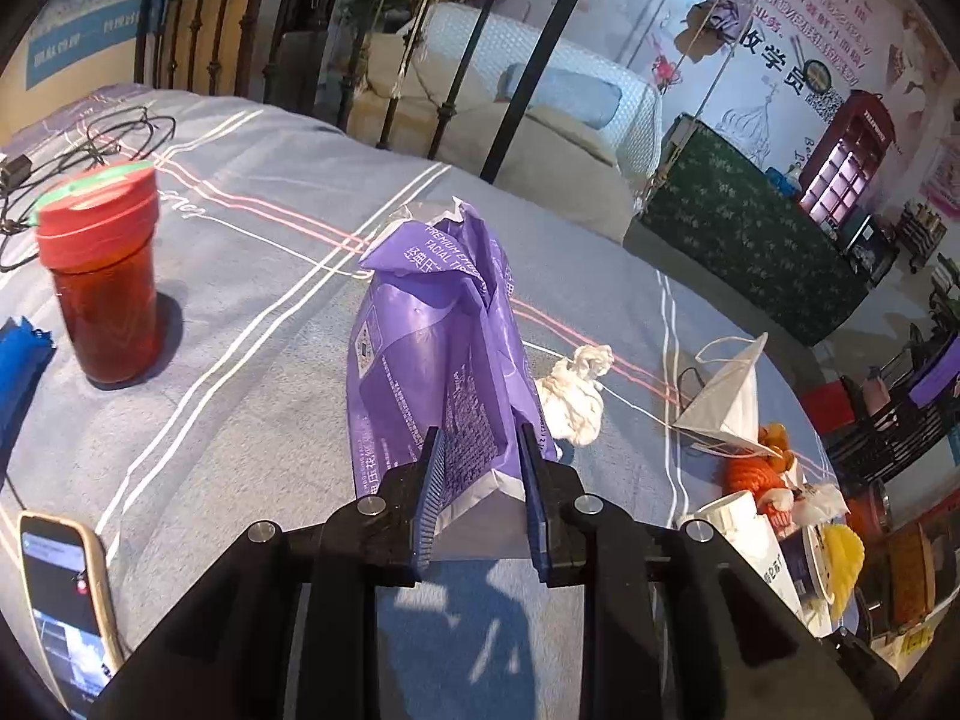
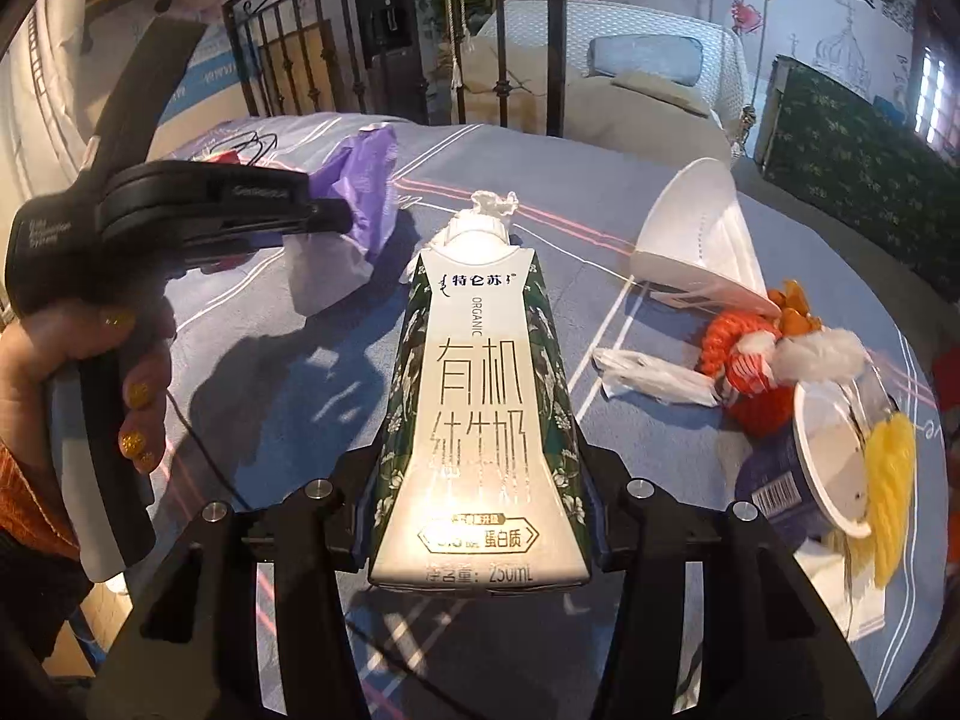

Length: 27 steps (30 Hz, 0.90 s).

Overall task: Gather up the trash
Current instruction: 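Grasp the green milk carton with the right tool while the left tool grasps the purple bag, then carry the carton and purple bag over the black bin, open the right tool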

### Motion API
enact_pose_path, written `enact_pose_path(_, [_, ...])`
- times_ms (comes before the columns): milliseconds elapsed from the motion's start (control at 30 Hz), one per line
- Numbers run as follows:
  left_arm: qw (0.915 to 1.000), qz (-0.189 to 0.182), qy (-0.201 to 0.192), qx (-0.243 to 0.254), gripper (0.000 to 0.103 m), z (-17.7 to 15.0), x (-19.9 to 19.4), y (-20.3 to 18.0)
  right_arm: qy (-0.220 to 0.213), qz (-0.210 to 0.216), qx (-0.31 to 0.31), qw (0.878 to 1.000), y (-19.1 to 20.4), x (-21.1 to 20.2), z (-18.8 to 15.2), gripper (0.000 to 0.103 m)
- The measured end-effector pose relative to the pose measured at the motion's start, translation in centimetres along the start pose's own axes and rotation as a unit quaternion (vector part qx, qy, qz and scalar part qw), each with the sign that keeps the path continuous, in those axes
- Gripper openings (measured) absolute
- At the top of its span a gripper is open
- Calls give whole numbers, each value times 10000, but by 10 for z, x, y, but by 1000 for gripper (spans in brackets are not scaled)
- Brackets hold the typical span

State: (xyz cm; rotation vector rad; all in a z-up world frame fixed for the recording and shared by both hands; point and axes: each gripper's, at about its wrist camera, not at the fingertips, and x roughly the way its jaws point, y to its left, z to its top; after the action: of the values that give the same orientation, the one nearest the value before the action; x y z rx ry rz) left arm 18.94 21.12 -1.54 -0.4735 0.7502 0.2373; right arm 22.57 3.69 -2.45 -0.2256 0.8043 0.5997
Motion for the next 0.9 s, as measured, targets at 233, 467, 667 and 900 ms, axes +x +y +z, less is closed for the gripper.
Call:
enact_pose_path(233, [9974,-134,-631,332,22,-25,-51,-19,-371,-186,353,9985,-8,-30,-24,51])
enact_pose_path(467, [9898,-574,-1047,784,22,-49,-86,-56,-748,-498,494,9947,-7,-66,-57,51])
enact_pose_path(667, [9809,-1153,-1049,1167,22,-68,-97,-92,-1054,-867,766,9877,-23,-102,-86,51])
enact_pose_path(900, [9607,-1842,-836,1902,22,-96,-92,-146,-1322,-1577,1493,9671,-76,-141,-122,51])
